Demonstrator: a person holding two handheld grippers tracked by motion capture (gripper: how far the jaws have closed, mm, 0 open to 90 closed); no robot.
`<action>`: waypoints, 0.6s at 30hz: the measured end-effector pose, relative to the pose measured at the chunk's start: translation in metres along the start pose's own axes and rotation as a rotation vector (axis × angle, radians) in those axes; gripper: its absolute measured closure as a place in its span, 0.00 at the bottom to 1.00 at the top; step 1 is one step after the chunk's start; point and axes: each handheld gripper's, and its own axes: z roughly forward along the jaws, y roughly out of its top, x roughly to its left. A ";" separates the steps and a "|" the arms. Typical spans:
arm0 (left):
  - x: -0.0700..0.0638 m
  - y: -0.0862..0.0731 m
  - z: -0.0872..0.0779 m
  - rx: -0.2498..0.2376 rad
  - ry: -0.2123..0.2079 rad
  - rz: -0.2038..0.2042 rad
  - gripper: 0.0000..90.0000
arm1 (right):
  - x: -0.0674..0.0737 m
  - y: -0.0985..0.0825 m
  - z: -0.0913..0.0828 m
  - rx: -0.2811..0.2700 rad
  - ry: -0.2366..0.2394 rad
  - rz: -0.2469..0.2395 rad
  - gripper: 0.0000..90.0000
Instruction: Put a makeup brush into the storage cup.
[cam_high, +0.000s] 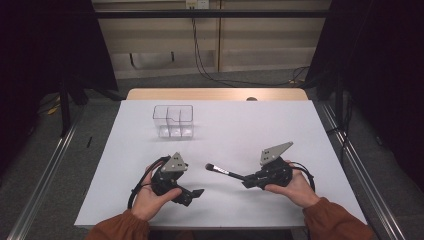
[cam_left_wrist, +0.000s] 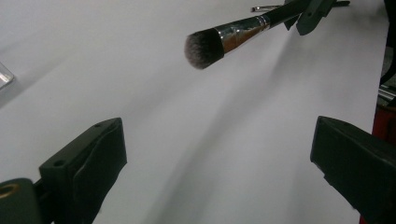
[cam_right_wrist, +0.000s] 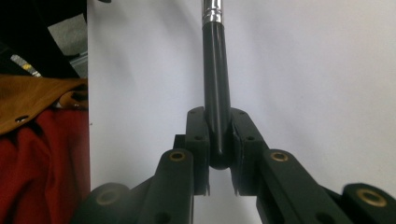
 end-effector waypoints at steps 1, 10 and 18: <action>0.000 0.000 -0.001 -0.006 0.000 -0.003 0.04 | 0.000 0.000 0.000 -0.011 -0.007 0.002 0.89; 0.001 -0.001 0.000 -0.015 0.013 -0.019 0.04 | 0.004 -0.002 -0.002 -0.114 -0.035 0.000 0.89; 0.000 -0.002 0.001 -0.034 0.017 -0.025 0.04 | 0.010 -0.002 -0.006 -0.189 -0.084 -0.013 0.89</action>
